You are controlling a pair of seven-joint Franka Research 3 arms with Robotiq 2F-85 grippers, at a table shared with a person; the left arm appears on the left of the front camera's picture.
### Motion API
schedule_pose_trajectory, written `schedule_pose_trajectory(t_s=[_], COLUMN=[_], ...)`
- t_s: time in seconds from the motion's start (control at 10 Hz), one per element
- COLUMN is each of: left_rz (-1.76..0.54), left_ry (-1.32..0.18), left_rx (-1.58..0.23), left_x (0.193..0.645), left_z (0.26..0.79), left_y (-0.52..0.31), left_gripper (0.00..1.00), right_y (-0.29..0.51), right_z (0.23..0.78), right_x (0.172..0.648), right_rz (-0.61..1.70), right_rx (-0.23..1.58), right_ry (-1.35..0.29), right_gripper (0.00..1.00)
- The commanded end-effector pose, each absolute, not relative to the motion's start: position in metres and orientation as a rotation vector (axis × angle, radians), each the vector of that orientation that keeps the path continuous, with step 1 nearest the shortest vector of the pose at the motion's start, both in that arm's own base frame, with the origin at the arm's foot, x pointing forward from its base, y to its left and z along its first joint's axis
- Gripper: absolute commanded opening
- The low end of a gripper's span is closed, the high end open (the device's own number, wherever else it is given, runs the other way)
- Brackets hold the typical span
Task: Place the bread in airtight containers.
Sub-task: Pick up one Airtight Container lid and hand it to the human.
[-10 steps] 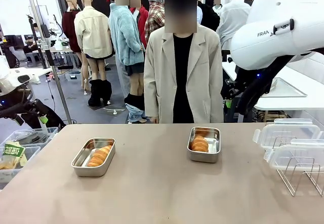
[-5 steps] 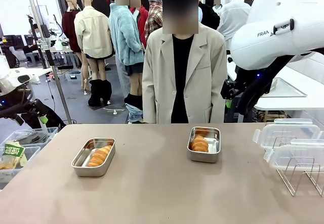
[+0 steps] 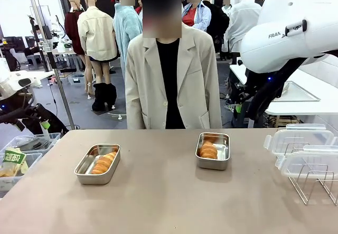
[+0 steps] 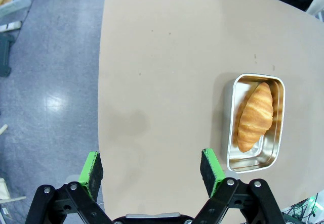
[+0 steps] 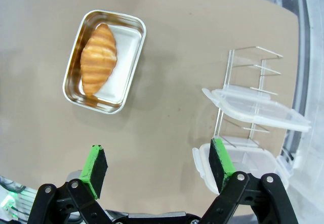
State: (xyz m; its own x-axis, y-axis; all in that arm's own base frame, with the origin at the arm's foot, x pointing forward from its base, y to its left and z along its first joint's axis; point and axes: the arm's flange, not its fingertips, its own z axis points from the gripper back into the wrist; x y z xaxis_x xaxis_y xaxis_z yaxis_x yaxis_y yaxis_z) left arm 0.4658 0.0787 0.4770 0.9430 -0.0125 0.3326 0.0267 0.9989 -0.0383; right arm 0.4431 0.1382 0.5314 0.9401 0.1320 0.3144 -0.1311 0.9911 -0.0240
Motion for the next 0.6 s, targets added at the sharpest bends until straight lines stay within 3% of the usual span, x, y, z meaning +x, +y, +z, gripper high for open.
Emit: schedule_pose_trajectory(t_s=[0.0,0.5], left_rz=[-0.022,-0.022], left_ry=[-0.337,-0.337], left_rx=[-0.036,-0.036], left_x=[0.4656,0.4656], left_z=[0.4788,0.4788], left_y=[0.0805,0.0805], left_gripper=[1.0,1.0], right_y=[0.1402,0.1402], right_z=[0.5276,0.5276], right_x=[0.4434,0.4434], right_rz=[0.119,0.119], right_rx=[-0.01,-0.01], right_ry=[-0.342,-0.342], right_gripper=[1.0,1.0])
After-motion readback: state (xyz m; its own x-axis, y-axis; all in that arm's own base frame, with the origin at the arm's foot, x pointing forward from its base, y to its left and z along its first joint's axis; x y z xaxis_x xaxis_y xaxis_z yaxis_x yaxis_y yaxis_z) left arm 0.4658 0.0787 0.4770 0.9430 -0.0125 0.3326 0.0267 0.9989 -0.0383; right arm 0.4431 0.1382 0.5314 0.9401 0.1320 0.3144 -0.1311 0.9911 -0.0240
